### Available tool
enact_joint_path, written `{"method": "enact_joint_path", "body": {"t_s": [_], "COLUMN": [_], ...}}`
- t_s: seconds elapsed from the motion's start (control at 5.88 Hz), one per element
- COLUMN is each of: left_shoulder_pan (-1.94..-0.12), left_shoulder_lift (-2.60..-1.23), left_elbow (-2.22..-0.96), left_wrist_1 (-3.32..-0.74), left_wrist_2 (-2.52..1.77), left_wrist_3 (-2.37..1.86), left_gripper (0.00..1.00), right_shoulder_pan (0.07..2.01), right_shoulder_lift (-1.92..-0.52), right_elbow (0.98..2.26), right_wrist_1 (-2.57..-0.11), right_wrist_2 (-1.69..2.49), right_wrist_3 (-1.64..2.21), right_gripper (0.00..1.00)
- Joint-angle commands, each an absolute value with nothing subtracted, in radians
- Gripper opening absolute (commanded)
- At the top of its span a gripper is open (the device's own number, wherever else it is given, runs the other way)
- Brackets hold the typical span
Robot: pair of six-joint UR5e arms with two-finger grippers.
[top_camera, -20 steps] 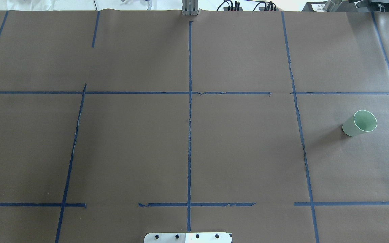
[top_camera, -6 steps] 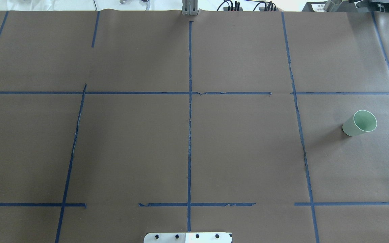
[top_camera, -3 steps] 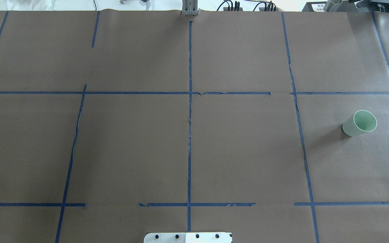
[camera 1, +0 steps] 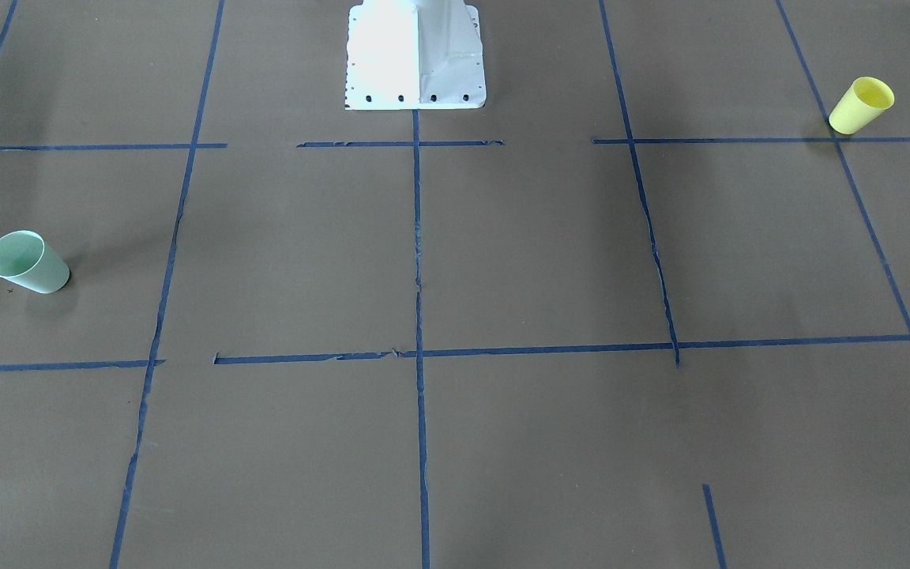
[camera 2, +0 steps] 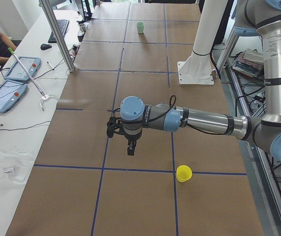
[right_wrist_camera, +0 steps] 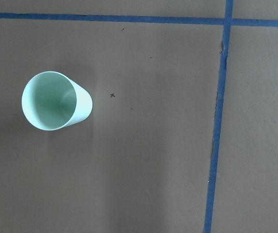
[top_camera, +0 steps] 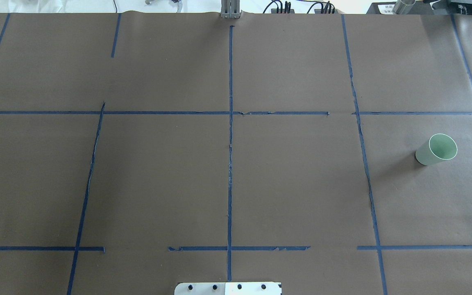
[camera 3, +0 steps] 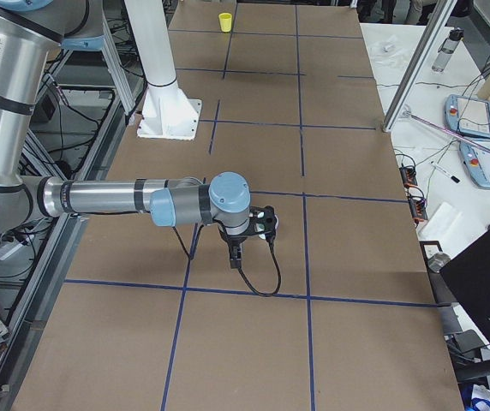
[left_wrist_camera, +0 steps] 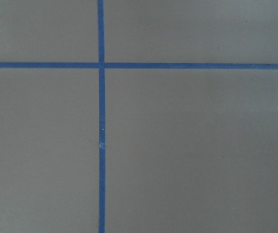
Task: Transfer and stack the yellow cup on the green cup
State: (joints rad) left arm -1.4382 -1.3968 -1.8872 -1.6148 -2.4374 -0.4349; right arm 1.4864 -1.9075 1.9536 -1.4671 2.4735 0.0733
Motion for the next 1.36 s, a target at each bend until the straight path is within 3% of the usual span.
{"method": "enact_joint_path", "body": {"t_s": [0.0, 0.85, 1.19], "left_shoulder_pan": [-1.305, -0.918, -0.759], "left_shoulder_lift": [-1.391, -1.384, -1.382], "left_elbow": [-1.888, -1.891, -1.893], "left_wrist_1": [-1.691, -1.679, -1.421], "left_wrist_2": [-2.337, -1.794, -1.607], "left_wrist_3": [-0.845, -1.724, -2.083], "left_gripper": [1.00, 1.00, 1.00], "right_shoulder_pan": [1.485, 1.485, 1.468], "right_shoulder_lift": [-1.919, -1.921, -1.916], "right_elbow": [1.954, 1.939, 1.937], "right_wrist_1": [-1.405, -1.347, -1.348], "right_wrist_2": [2.484, 2.571, 2.562], "right_wrist_3": [0.074, 0.080, 0.074], "right_gripper": [1.00, 1.00, 1.00]}}
